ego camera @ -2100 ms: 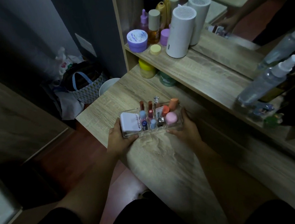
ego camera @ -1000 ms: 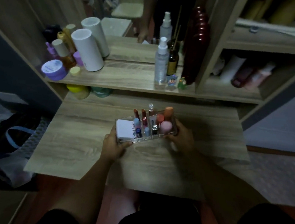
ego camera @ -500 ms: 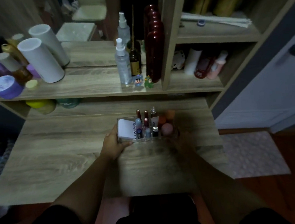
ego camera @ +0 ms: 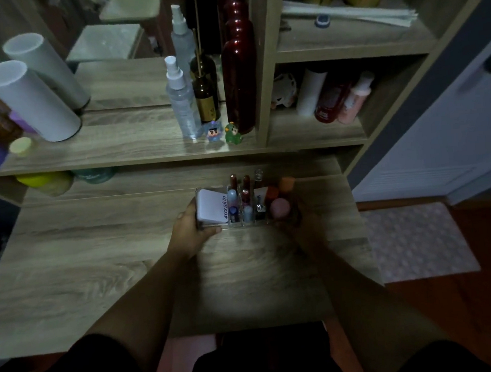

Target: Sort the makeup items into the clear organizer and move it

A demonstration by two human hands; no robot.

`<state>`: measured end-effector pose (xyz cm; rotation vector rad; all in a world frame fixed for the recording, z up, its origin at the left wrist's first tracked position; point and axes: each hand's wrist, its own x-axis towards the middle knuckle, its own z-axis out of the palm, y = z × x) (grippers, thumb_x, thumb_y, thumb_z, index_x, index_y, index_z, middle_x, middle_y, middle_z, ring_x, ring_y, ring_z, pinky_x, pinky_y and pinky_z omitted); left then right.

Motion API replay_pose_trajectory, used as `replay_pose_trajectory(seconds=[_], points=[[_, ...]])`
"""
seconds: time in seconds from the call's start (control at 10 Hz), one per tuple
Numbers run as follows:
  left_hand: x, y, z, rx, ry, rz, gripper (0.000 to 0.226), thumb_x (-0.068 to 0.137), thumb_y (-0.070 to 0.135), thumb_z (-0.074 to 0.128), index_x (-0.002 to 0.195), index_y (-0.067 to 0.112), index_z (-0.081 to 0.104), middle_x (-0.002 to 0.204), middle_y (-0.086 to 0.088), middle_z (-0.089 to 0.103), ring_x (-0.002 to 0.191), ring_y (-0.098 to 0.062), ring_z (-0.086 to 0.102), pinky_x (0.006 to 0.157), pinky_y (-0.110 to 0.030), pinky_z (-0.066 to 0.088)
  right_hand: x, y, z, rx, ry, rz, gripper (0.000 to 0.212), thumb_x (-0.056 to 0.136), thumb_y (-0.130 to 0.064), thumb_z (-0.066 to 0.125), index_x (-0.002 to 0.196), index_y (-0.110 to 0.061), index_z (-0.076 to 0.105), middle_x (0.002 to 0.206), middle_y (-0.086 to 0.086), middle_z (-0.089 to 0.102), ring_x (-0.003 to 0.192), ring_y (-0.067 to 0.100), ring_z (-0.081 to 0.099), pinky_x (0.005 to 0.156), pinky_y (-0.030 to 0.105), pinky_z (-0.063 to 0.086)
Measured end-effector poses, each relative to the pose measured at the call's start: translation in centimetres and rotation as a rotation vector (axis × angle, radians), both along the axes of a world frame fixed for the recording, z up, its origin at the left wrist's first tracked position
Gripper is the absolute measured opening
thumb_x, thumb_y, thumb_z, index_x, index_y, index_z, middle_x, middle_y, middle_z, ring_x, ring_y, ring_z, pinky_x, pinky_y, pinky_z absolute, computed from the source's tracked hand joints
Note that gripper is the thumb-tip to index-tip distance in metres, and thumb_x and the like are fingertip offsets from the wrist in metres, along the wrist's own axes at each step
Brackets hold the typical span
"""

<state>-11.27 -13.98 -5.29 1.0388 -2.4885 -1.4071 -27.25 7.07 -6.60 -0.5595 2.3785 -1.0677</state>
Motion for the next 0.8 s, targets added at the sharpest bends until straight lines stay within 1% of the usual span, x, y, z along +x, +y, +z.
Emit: replay_pose_trajectory(seconds=[0.1,0.2,0.3,0.4,0.5,0.6,0.7,0.8], points=[[-0.2,-0.1,-0.1,0.001,0.000,0.014,0.086,0.071,0.011,0.081,0.143,0.017,0.033,0.128,-0.011,0.060,0.103,-0.011,0.054,0.084,-0.024,0.046,-0.3,-0.2,0.0,-0.013,0.017,0.009,0.079,0.075,-0.023,0.078,0.142,-0.016,0.037,0.131,0.015,0.059,0.119,0.035,0.055,0.098,0.052,0.046],[-0.4,-0.2,-0.2,-0.002,-0.008,0.024,0.086,0.072,0.010,0.080,0.143,0.016,0.032,0.129,-0.011,0.059,0.103,-0.009,0.053,0.075,-0.008,0.040,-0.6,-0.3,-0.3,-0.018,0.023,0.026,0.075,0.076,-0.025,0.077,0.141,-0.017,0.039,0.131,0.013,0.059,0.120,0.033,0.055,0.099,0.050,0.046],[-0.5,-0.2,-0.3,0.036,-0.020,0.034,0.086,0.073,0.009,0.079,0.144,0.017,0.031,0.130,-0.010,0.058,0.108,-0.013,0.055,0.078,-0.012,0.041,-0.7,-0.4,-0.4,-0.048,-0.005,-0.006,0.075,0.075,-0.023,0.078,0.139,-0.016,0.040,0.134,0.011,0.056,0.122,0.030,0.052,0.102,0.048,0.045],[-0.4,-0.2,-0.3,0.051,-0.018,0.036,0.085,0.074,0.009,0.078,0.144,0.016,0.031,0.132,-0.012,0.057,0.112,-0.016,0.054,0.087,-0.025,0.044,-0.8,-0.4,-0.3,-0.053,-0.033,-0.013,0.077,0.074,-0.022,0.079,0.140,-0.014,0.039,0.136,0.009,0.054,0.124,0.028,0.050,0.103,0.046,0.044],[-0.6,-0.2,0.0,0.039,-0.019,0.026,0.087,0.072,0.008,0.080,0.144,0.016,0.030,0.131,-0.012,0.057,0.112,-0.016,0.054,0.086,-0.026,0.043,-0.6,-0.4,-0.1,-0.060,-0.044,0.013,0.077,0.074,-0.019,0.079,0.139,-0.013,0.039,0.136,0.010,0.053,0.124,0.028,0.050,0.103,0.048,0.044],[-0.5,-0.1,0.3,0.017,-0.042,0.008,0.096,0.069,0.003,0.081,0.145,0.013,0.023,0.130,-0.012,0.056,0.113,-0.018,0.054,0.085,-0.026,0.043,-0.6,-0.6,0.4,-0.043,-0.021,0.031,0.072,0.077,-0.021,0.076,0.139,-0.014,0.039,0.139,0.012,0.048,0.122,0.030,0.050,0.101,0.051,0.045],[-0.3,0.1,0.6,0.013,-0.044,0.024,0.096,0.068,0.001,0.081,0.143,0.010,0.023,0.132,-0.014,0.055,0.119,-0.025,0.054,0.087,-0.026,0.044,0.0,-0.6,0.6,-0.045,0.006,0.011,0.068,0.079,-0.024,0.074,0.137,-0.015,0.040,0.139,0.012,0.045,0.121,0.030,0.049,0.101,0.049,0.045],[0.8,1.0,1.3,0.015,-0.088,0.056,0.080,0.072,0.005,0.078,0.135,0.012,0.031,0.133,-0.016,0.053,0.122,-0.030,0.052,0.096,-0.038,0.049,2.1,0.2,0.7,-0.019,0.094,-0.008,0.056,0.085,-0.022,0.067,0.134,-0.013,0.042,0.136,0.012,0.046,0.121,0.022,0.046,0.096,0.020,0.036]])
